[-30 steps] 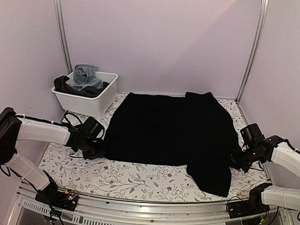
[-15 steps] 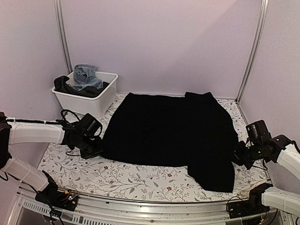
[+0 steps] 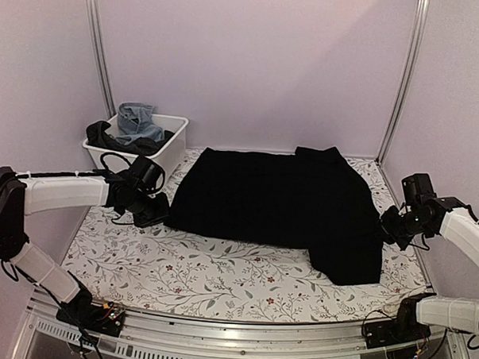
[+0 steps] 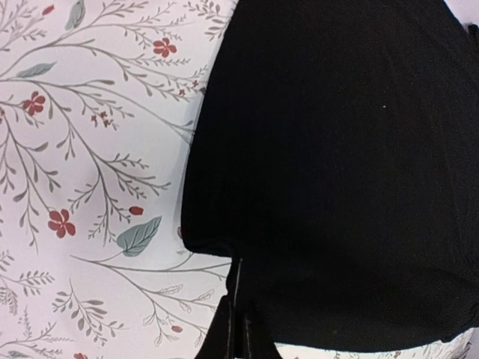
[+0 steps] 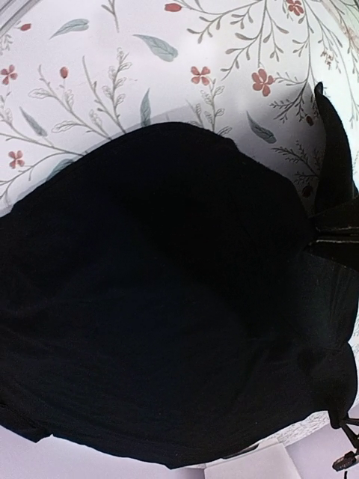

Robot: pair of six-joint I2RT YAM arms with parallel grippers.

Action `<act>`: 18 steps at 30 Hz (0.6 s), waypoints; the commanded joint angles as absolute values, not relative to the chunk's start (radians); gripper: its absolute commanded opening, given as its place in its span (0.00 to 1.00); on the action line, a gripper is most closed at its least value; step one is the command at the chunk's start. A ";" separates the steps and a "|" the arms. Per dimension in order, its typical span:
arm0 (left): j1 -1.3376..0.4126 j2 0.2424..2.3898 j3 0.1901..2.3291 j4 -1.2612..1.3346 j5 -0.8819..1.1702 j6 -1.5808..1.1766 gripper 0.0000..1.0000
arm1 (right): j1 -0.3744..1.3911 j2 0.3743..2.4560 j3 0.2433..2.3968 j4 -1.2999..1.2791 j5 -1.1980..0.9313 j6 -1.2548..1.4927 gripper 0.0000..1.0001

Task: Fold and stack the mixed laundry pile
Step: Fold the flattened T-shirt at the center of the board.

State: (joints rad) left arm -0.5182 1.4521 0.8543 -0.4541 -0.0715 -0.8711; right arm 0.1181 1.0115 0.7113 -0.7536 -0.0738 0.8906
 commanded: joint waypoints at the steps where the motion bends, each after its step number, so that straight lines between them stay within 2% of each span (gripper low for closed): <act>1: -0.485 1.524 0.933 -0.416 -0.069 -0.796 0.00 | 0.070 1.071 0.766 -0.669 -0.084 0.816 0.00; 18: -0.417 1.751 1.147 -0.381 -0.071 -0.693 0.00 | 0.007 1.387 0.916 -0.501 -0.146 0.752 0.00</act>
